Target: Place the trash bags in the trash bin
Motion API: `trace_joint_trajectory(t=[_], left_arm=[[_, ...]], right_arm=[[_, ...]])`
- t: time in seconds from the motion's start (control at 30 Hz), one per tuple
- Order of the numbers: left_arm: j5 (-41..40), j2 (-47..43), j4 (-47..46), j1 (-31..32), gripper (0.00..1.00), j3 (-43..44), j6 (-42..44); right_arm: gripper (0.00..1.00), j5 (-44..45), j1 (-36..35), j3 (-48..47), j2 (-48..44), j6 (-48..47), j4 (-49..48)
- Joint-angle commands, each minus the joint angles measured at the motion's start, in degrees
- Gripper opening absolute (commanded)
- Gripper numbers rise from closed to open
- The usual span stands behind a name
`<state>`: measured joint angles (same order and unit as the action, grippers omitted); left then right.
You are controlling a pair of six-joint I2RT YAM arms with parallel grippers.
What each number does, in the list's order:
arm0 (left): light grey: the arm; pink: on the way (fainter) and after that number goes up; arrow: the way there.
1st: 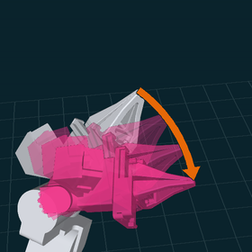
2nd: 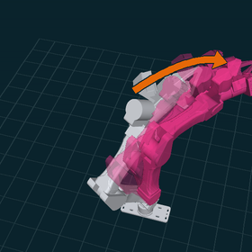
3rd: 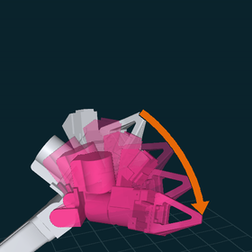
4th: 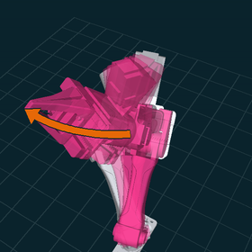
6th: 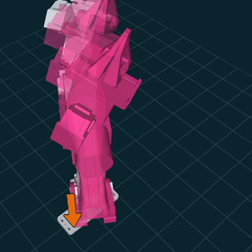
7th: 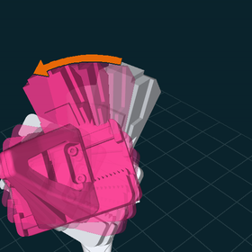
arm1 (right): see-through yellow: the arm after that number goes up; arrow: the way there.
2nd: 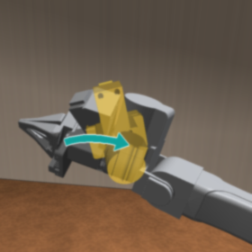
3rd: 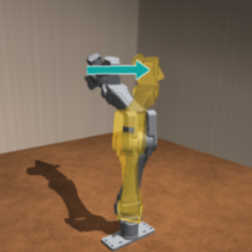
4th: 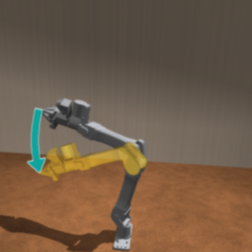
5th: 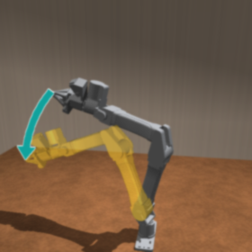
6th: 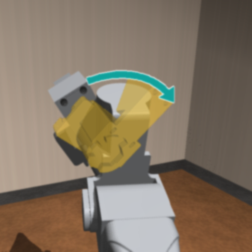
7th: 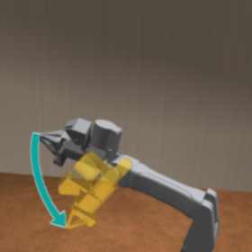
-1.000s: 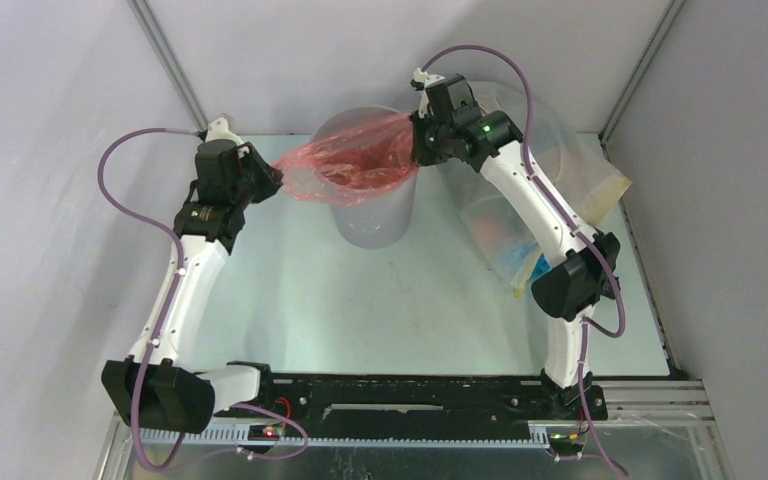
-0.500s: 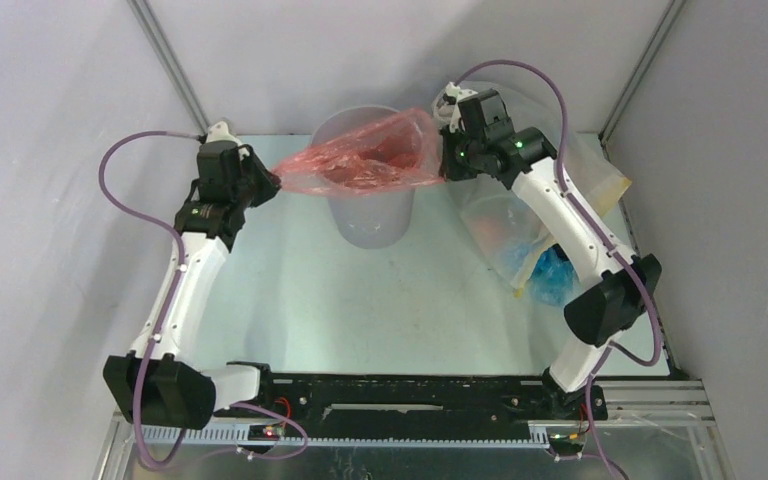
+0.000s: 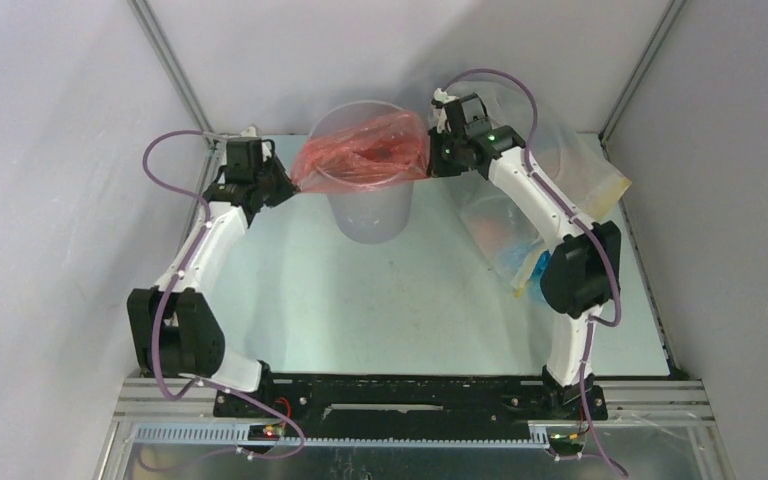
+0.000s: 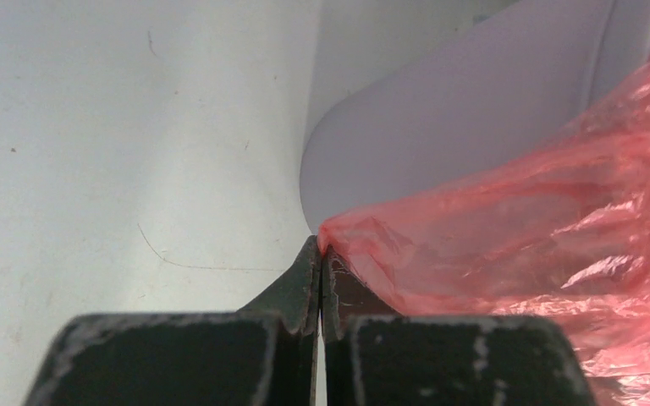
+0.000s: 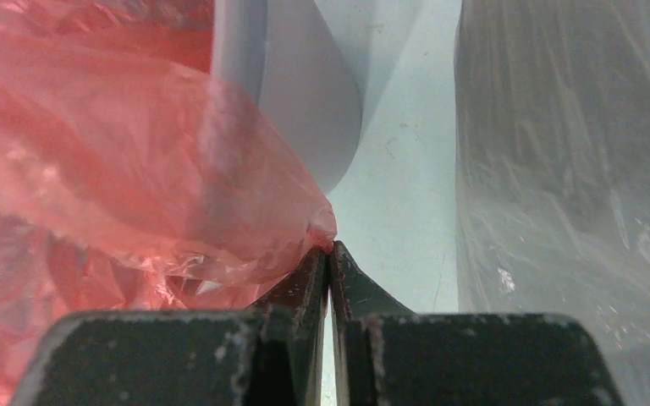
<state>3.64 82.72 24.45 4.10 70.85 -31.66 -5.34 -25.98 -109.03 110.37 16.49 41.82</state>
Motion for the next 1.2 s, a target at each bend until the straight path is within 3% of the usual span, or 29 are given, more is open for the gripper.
trace_joint_trajectory(t=[0.0, 0.1, 0.33, 0.5, 0.7, 0.87, 1.17], left_arm=[[1.3, 1.7, -2.3, -0.7, 0.0, 3.9, 0.3], [1.1, 1.4, -2.2, -0.7, 0.0, 3.9, 0.7], [2.6, 0.6, -2.3, -1.6, 0.05, 3.7, 1.9], [1.9, -1.2, -2.2, -1.9, 0.06, 4.1, 2.7], [3.0, -0.3, -2.3, -2.0, 0.05, 4.7, 3.0], [3.7, 0.8, -2.5, -2.1, 0.04, 5.5, 3.2], [5.0, 2.6, -2.6, -2.1, 0.04, 7.4, 3.4]], right_arm=[[0.08, -0.4, 1.0, -3.7, 1.6, -0.1, -1.6], [0.11, -0.8, 1.1, -3.2, 1.2, -0.1, -1.4], [0.34, -4.0, 2.9, -1.0, -4.3, -2.8, -3.2], [0.46, -8.3, 4.7, 1.3, -9.3, -4.9, -6.4], [0.66, -12.7, 5.7, -0.8, -11.2, -8.4, -11.7], [0.67, -20.3, 7.5, -9.9, -4.9, -6.2, -12.4], [0.73, -21.9, 7.1, -29.0, 10.5, -1.0, -4.1]])
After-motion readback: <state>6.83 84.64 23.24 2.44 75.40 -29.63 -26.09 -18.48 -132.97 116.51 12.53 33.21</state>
